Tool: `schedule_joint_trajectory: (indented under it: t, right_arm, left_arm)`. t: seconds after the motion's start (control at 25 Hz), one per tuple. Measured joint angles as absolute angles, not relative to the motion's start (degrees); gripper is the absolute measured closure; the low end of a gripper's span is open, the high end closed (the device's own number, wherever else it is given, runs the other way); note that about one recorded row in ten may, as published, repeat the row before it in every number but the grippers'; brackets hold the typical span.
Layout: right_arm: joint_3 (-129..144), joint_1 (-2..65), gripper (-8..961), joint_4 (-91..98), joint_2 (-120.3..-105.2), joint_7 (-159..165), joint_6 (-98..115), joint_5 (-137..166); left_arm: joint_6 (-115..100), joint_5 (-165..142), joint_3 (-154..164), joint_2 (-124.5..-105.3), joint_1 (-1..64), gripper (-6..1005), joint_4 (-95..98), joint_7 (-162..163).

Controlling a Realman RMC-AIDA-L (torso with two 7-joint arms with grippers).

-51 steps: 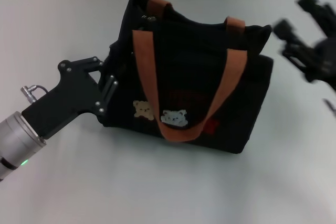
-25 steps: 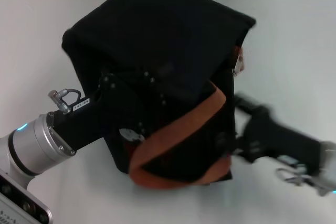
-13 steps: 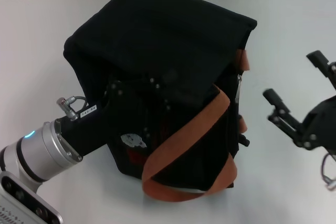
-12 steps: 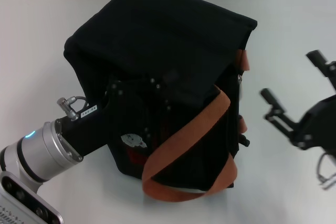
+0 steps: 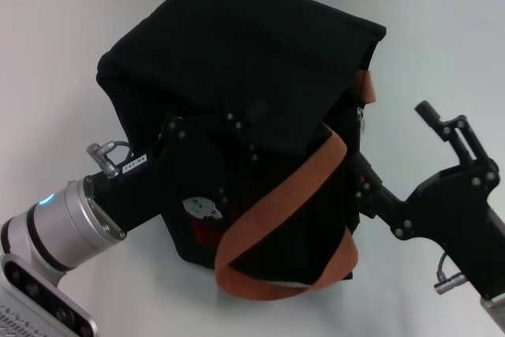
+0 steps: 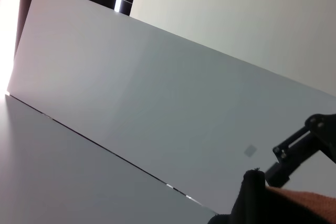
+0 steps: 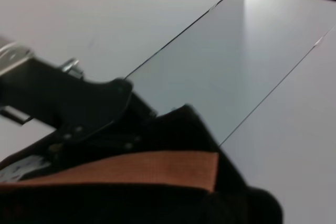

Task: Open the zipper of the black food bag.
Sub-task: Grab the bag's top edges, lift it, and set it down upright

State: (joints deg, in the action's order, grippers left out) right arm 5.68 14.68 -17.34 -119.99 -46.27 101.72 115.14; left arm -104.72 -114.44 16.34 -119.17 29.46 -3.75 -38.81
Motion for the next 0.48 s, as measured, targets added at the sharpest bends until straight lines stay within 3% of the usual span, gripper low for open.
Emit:
schedule_joint_trajectory:
  t: [0.48]
  right_arm:
    - [2.7,15.6,171,-21.1,-120.0,-52.7,96.6,114.7]
  left_arm:
    - [-104.3,-114.5,16.3,-119.18,29.6,903,-3.8,-38.9]
